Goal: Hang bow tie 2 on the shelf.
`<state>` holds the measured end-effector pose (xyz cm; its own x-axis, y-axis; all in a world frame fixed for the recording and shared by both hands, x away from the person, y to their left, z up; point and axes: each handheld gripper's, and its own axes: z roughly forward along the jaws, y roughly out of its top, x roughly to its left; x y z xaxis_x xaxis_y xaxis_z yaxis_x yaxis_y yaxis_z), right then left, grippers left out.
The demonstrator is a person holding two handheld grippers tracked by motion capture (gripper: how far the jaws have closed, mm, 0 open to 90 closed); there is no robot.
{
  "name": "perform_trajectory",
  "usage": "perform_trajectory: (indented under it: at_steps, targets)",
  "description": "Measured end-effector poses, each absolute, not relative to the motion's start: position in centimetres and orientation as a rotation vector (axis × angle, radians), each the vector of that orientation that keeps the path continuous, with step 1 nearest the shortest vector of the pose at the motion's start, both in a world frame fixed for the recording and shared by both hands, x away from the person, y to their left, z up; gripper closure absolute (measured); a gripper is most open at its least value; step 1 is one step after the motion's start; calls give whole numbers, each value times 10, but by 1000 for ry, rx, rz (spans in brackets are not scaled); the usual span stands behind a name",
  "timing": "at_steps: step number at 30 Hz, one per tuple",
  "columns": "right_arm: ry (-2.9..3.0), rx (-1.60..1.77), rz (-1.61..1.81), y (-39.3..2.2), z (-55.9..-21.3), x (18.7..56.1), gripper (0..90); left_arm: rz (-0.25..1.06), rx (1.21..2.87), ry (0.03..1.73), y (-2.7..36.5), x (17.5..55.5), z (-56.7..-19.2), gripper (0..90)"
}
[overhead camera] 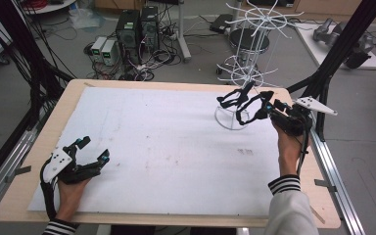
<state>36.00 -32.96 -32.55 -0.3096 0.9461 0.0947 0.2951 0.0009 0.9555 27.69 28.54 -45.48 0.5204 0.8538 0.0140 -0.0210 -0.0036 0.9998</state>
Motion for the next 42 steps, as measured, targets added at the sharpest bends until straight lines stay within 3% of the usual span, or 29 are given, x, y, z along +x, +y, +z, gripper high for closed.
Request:
perform_trajectory:
  at_steps: [5, 9, 22, 30, 42]
  targets:
    - [1649, 1308, 1293, -326, -329, 357, 181, 812, 1414, 780, 285, 277, -455, 155]
    - [1690, 1259, 1283, -322, -335, 349, 93, 814, 1413, 782, 285, 277, -455, 155]
    - [1727, 1030, 1484, -307, -350, 297, 79, 832, 1426, 778, 284, 277, -454, 155]
    - [1672, 884, 1566, -291, -397, 263, 80, 827, 1430, 777, 283, 277, -454, 154]
    - [1641, 908, 1582, -275, -425, 258, 81, 825, 1423, 780, 285, 276, -454, 153]
